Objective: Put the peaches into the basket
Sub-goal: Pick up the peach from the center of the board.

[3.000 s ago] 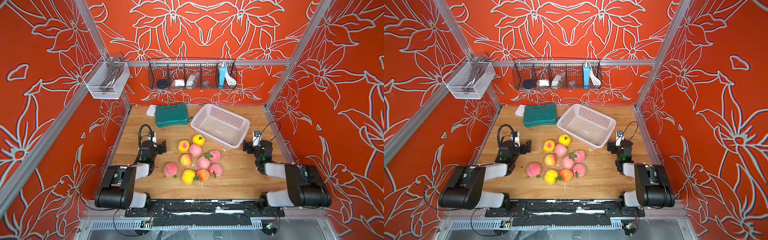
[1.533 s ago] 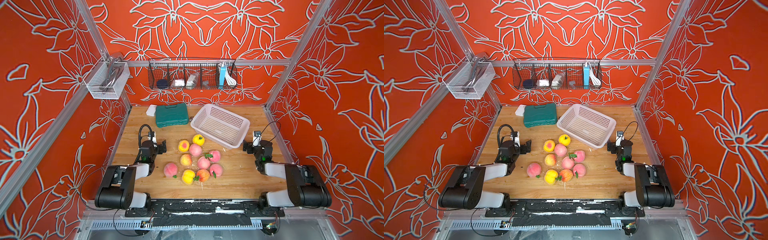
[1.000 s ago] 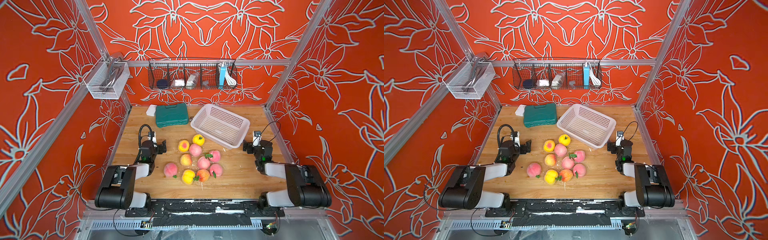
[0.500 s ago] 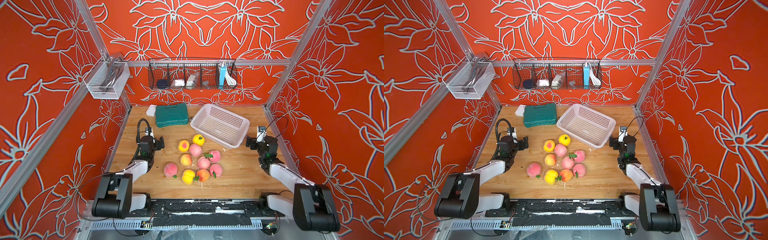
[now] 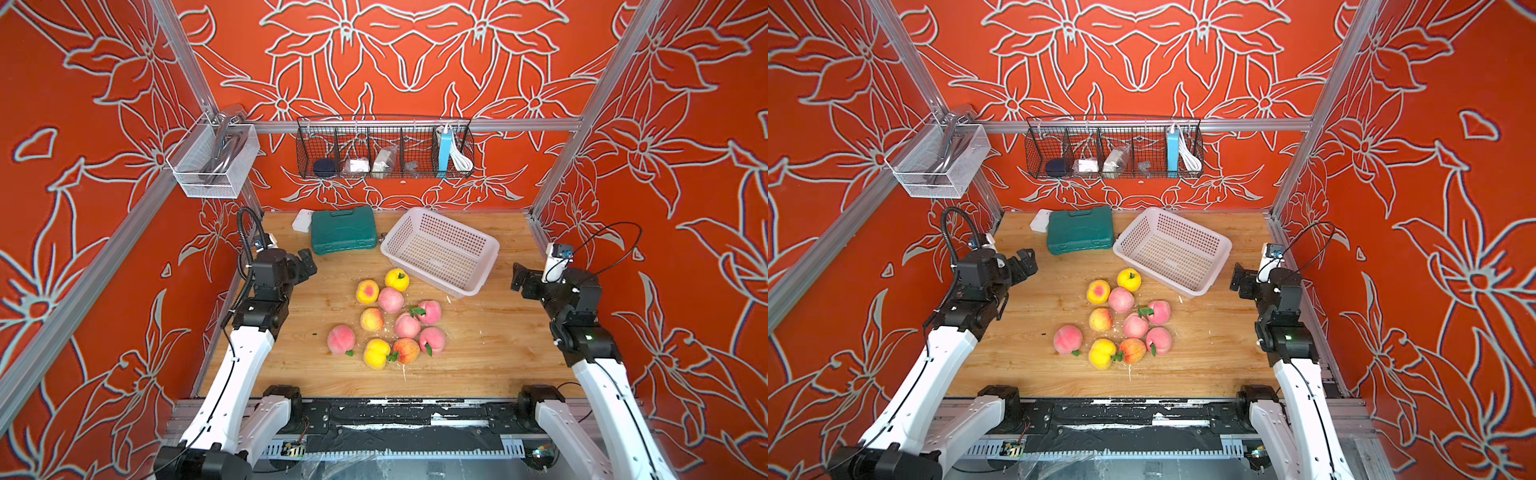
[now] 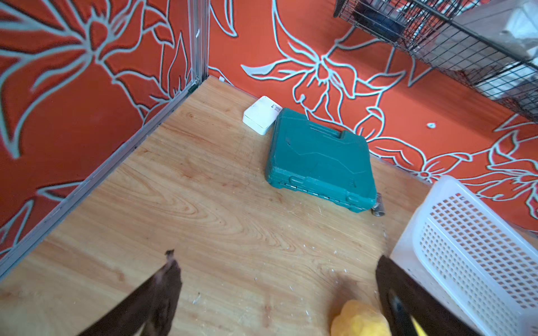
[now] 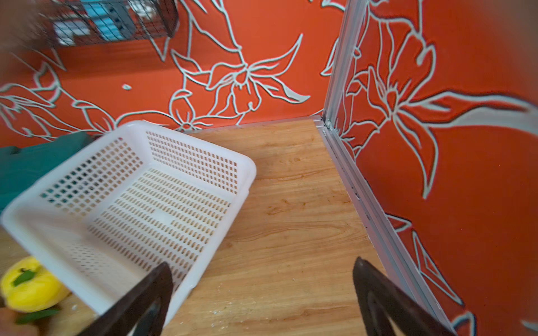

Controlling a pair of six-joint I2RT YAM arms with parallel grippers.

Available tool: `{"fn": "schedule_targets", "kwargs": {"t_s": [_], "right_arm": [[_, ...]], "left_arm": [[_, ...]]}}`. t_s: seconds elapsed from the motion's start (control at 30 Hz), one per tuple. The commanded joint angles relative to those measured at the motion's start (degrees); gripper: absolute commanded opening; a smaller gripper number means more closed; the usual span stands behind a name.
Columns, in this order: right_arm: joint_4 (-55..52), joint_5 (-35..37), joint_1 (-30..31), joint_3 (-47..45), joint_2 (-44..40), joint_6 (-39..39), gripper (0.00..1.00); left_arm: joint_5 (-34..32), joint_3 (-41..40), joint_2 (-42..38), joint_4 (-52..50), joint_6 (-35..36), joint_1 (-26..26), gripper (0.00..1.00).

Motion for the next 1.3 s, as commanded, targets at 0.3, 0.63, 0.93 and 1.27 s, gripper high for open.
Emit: {"fn": "schedule_targets", "kwargs": {"t_s": [0.3, 0.63, 0.93, 1.27], "right_arm": [[-27.85, -13.26, 7.84, 8.28, -3.06, 6.05, 0.99], [-28.63, 0.15, 29.39, 6.40, -2.05, 15.16, 0.99], [-23.93, 9.23, 45.57, 0.20, 3.53, 20.06, 0.99], [-13.74, 3.65, 48.83, -8.96, 3.99, 22.26, 0.99]], "left_arm": [[19.18, 2.47, -5.75, -27.36, -5.82, -7.90, 0.98], [16.70, -0.79, -6.64, -28.07, -11.31, -25.49, 0.98], [16.96, -2.27, -6.23, -25.87, -11.25, -32.39, 0.98], [22.21, -6.33, -3.34, -19.12, -12.23, -35.88, 0.98]]}}
